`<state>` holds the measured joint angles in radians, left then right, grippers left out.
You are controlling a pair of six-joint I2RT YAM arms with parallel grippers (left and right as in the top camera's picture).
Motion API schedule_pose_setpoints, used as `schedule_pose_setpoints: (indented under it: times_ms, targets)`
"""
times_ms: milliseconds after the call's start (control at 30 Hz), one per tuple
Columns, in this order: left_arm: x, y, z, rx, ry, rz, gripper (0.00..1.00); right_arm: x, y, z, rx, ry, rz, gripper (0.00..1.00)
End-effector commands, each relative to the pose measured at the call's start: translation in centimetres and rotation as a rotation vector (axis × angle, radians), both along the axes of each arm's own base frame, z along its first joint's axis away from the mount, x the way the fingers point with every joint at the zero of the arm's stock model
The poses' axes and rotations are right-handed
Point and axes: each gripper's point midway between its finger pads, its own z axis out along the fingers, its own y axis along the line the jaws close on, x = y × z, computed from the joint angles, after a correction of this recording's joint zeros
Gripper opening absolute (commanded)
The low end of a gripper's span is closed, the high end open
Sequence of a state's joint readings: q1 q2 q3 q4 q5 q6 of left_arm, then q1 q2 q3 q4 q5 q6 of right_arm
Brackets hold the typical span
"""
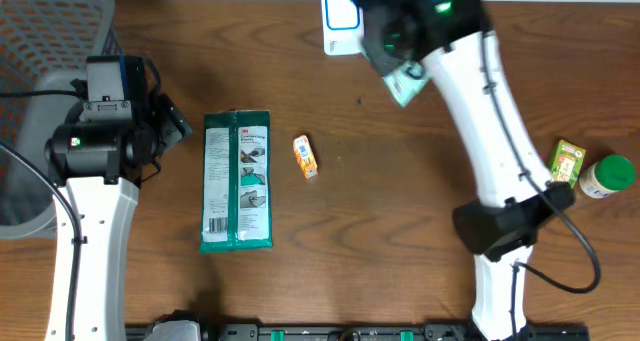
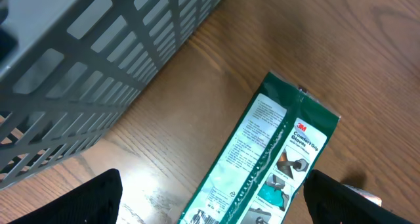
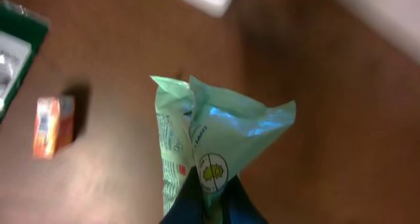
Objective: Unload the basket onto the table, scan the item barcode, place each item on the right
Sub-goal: 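Carry the wipes pack right and release it near the carton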
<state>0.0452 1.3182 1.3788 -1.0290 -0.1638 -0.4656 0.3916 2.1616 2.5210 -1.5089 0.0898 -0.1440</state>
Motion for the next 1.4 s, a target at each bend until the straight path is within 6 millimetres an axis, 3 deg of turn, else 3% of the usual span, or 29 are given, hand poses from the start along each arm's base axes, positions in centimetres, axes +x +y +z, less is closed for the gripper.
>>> schedule_pose_setpoints:
  times_ms: [0, 267, 567, 833, 967, 1100, 1267, 1333, 1367]
  targets:
    - [-0.1, 0.3, 0.4, 0.018, -0.006, 0.000, 0.89, -1.0, -2.1, -2.2, 0.131, 0.167, -0.118, 0.01]
    - [-0.1, 0.3, 0.4, 0.018, -0.006, 0.000, 0.89, -1.7, -7.9, -5.8, 0.144, 0.324, -0.259, 0.01]
    - [-0.1, 0.3, 0.4, 0.018, -0.006, 0.000, 0.89, -4.5, -12.8, -14.8, 0.106, 0.547, -0.404, 0.01]
    - [-0.1, 0.3, 0.4, 0.018, -0.006, 0.000, 0.89, -6.1, -17.0, -21.1, 0.101, 0.598, -0.533, 0.01]
    - [-0.1, 0.3, 0.4, 0.018, -0.006, 0.000, 0.89, -7.7, -21.0, -22.7, -0.031, 0.605, -0.649, 0.01]
    - [-0.1, 0.3, 0.4, 0.018, -0.006, 0.000, 0.89, -8.7, -24.1, -23.0, -0.125, 0.598, -0.723, 0.01]
    - [-0.1, 0.3, 0.4, 0.018, -0.006, 0.000, 0.89, -8.1, -25.5, -23.1, -0.117, 0.562, -0.770, 0.02]
    - [-0.1, 0.3, 0.4, 0.018, -0.006, 0.000, 0.89, -7.9, -25.8, -23.2, -0.112, 0.551, -0.779, 0.11]
    - [-0.1, 0.3, 0.4, 0.018, -0.006, 0.000, 0.89, -7.8, -25.9, -23.2, -0.109, 0.545, -0.782, 0.21]
